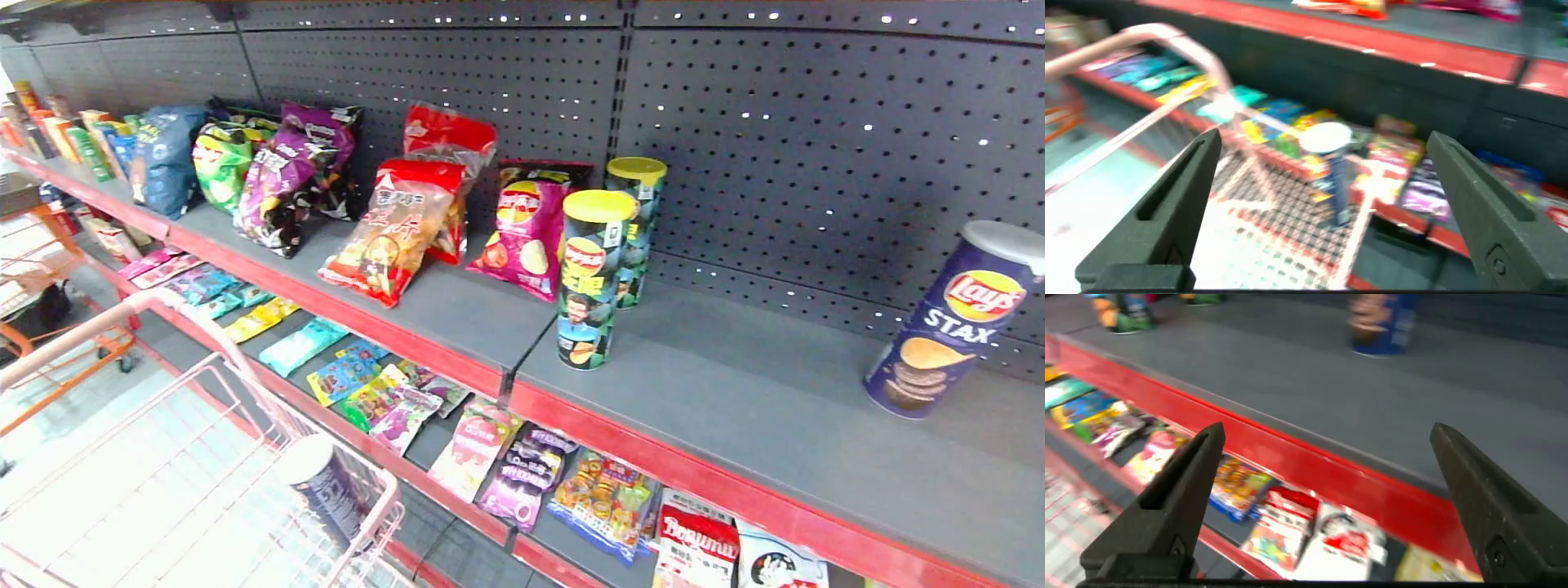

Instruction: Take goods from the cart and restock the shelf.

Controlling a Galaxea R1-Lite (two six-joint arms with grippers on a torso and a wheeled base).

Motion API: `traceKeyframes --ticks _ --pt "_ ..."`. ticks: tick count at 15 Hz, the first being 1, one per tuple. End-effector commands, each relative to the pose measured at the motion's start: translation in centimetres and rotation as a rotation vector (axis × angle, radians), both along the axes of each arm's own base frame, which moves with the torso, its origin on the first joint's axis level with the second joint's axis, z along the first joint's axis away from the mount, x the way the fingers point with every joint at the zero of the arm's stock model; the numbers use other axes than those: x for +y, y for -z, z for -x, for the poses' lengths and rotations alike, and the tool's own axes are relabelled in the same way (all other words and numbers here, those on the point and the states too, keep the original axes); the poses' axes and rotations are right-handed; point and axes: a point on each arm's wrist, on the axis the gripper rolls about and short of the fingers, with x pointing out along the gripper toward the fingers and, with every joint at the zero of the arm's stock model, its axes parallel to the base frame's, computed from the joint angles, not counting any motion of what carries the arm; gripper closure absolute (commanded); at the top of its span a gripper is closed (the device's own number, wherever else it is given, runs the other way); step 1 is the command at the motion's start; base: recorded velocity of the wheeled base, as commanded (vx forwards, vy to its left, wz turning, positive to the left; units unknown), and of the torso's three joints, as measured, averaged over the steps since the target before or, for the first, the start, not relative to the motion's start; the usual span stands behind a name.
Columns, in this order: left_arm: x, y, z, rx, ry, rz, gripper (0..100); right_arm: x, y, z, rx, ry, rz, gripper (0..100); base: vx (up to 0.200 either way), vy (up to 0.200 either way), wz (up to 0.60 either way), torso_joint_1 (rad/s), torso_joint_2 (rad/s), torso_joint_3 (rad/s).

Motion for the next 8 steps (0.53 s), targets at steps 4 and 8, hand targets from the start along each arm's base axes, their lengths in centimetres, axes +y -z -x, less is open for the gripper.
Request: traceKeyframes --ticks 4,8 --pt "0.0 -0.01 -0.01 0.0 0.0 0.0 0 0.0 0.0 0.0 -0.001 -0.001 -0.001 0 0.0 0.0 0.6 0.002 0.0 0.001" --pt "0.0 -0.01 -0.01 0.0 -0.001 0.0 0 0.0 0.0 0.0 -0.001 -0.001 -0.001 0 0.0 0.0 0.6 0.005 0.0 -0.004"
